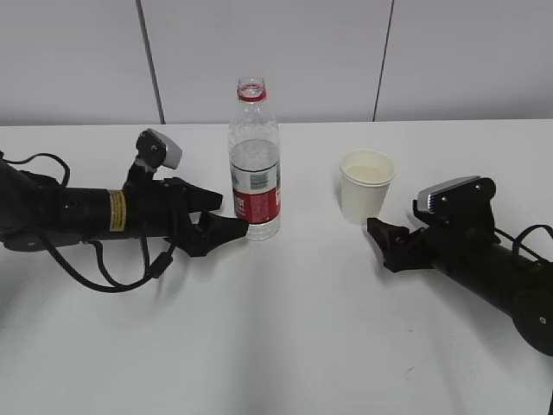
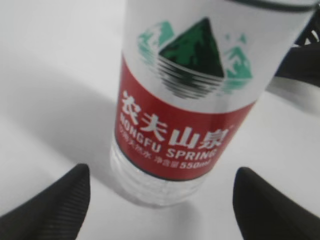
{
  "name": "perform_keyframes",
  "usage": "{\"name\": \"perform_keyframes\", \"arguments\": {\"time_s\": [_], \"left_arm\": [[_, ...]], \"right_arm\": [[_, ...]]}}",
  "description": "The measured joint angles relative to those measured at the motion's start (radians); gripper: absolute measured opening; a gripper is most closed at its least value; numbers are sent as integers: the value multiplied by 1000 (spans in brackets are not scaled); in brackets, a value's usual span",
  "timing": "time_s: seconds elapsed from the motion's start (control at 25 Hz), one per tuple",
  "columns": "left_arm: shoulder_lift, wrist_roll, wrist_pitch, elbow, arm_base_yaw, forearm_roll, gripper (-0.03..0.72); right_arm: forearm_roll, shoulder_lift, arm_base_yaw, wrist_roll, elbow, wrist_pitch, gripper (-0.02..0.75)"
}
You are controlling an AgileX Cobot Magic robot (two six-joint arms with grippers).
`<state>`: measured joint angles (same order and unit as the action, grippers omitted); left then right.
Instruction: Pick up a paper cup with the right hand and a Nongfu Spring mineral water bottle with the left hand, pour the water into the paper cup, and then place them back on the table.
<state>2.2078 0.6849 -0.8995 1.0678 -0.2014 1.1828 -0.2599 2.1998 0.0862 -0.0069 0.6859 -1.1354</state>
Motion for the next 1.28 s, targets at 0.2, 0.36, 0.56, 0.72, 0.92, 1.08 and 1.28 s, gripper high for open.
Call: {"name": "perform_keyframes", "arguments": {"time_s": [0.2, 0.36, 0.56, 0.72, 0.92, 1.08, 1.28], "left_arm": [[-95, 2, 113, -60, 35, 7, 537], [-147, 2, 200, -79, 68, 5, 537], [-182, 2, 264, -82, 130, -54, 537], [-206, 2, 363, -79, 181, -104, 537], [-237, 2, 692, -10, 190, -125, 537], [-266, 2, 994, 72, 170, -150, 537], [-276, -51, 1320, 152, 142, -268, 537]], "right_arm": [[111, -44, 0, 0, -59, -6, 651], [198, -62, -5, 0, -68, -6, 640], [230, -76, -63, 0, -39, -6, 624], [235, -78, -119, 30, 1, -6, 613], [194, -91, -152, 107, 72, 91, 602], [153, -145, -153, 122, 131, 322, 596], [116, -254, -153, 149, 226, 710, 593]]}}
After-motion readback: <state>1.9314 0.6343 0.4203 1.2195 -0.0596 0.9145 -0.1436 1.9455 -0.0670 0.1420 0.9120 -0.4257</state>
